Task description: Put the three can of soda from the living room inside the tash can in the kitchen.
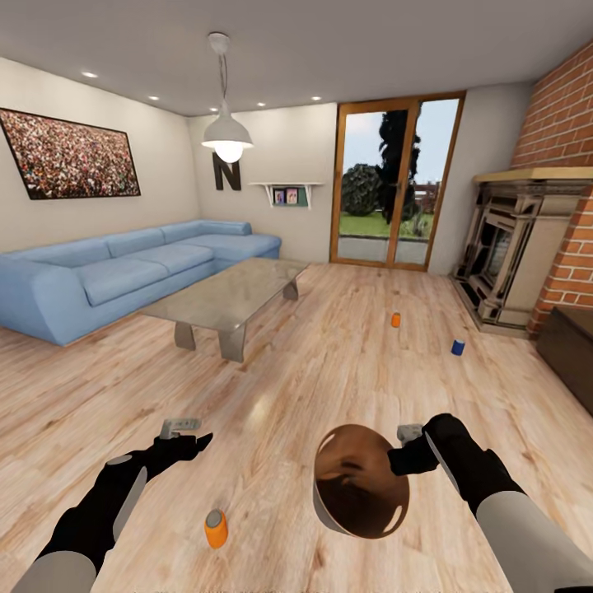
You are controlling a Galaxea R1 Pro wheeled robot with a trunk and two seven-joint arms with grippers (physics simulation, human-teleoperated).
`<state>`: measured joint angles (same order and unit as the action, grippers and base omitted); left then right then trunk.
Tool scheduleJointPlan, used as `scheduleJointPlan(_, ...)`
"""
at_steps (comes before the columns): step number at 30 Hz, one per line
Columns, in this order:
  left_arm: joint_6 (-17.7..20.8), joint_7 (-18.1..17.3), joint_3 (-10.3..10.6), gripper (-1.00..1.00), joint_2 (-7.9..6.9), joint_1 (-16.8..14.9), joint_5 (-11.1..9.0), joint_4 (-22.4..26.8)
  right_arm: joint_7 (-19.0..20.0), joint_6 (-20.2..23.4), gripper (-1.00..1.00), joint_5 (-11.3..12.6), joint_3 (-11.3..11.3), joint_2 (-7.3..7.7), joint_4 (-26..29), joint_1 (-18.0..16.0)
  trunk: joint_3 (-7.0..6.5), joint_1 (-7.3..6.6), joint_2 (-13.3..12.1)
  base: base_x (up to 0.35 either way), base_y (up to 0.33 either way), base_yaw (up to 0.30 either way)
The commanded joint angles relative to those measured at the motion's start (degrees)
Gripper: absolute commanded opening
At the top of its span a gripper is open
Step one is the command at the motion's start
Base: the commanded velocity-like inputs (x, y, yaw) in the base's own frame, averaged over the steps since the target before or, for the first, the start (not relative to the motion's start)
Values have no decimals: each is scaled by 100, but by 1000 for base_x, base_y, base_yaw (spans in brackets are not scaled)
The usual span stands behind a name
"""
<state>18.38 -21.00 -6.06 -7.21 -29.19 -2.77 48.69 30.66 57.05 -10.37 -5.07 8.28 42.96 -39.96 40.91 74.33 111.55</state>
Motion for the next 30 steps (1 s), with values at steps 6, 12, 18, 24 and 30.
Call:
scheduleJointPlan(6,-1,0,8,100,0,1,4,0,27,28,-100,150,6,4,2,-3,53,0,1,37,1,0)
scheduleJointPlan(12,-1,-3,9,100,0,1,4,0,28,21,-100,153,6,7,2,-3,101,0,1,137,0,0)
scheduleJointPlan(18,-1,-7,9,100,0,1,4,0,28,18,-100,157,6,7,2,-3,119,0,1,233,0,0)
scheduleJointPlan(24,-1,0,9,100,0,0,4,0,28,13,-100,158,6,7,2,-3,158,0,1,315,0,0)
scheduleJointPlan(30,0,15,7,100,0,0,12,-29,28,14,-100,158,6,7,2,-3,208,0,1,315,0,0)
